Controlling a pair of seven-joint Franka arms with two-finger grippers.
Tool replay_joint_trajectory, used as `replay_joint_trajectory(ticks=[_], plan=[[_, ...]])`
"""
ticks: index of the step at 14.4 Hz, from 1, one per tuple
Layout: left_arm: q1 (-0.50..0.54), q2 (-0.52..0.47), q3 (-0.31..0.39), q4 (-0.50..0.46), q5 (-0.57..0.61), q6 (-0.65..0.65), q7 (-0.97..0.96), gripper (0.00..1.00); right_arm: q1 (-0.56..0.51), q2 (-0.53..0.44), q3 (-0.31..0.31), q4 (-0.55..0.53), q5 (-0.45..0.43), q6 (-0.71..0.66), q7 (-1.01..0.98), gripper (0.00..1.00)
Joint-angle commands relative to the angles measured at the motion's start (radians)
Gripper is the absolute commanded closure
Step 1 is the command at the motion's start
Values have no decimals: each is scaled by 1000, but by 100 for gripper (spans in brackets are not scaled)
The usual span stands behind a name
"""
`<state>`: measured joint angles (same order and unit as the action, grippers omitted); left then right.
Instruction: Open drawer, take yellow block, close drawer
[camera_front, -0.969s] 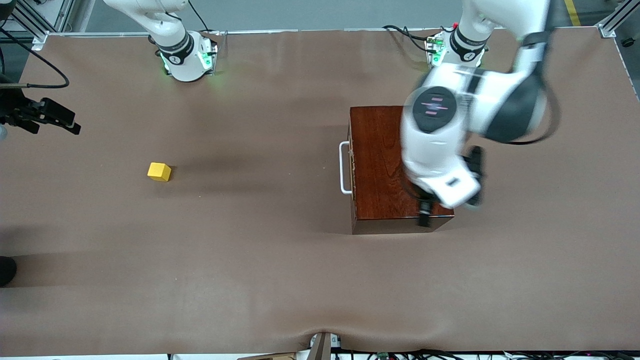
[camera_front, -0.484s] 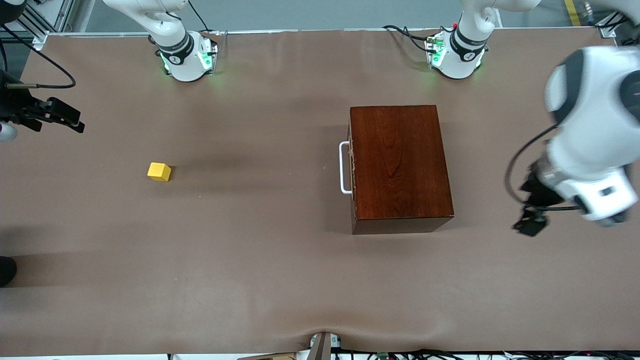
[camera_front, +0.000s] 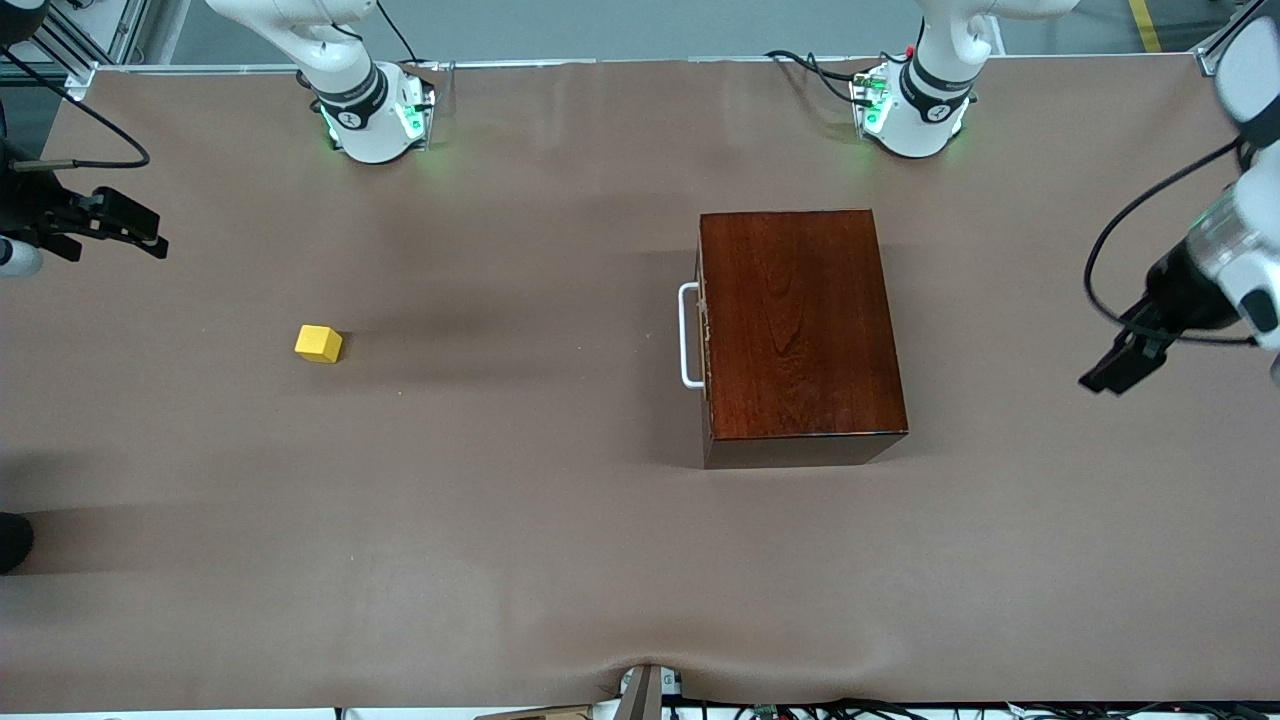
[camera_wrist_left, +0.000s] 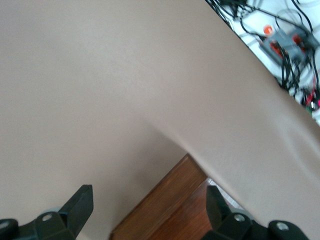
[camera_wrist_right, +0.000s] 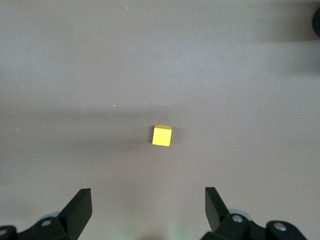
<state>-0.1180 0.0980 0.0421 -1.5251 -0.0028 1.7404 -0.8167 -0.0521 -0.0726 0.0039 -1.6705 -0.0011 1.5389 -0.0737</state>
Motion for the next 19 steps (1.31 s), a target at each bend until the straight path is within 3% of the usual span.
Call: replay_joint_trajectory(ticks=[1,9,11,15,19], plan=[[93,-83,-100,-75,-28,-54,186,0,3,-12,-2,5,-22,-13,-6,0],[62,-103,-139,-49,24,-269,626,0,5,-12,-1,5,-20,-16,-4,0],[34,-104,-139,-49,72,-297,662,0,3,-12,-2,5,-20,-16,-4,0],[37,-123,-142,-50,69,-312,775,0,-2,-12,-2,11,-20,-16,-3,0],[43,-130,-142,-50,53,-308,771,0,-2,-12,-4,12,-19,-16,-1,0]])
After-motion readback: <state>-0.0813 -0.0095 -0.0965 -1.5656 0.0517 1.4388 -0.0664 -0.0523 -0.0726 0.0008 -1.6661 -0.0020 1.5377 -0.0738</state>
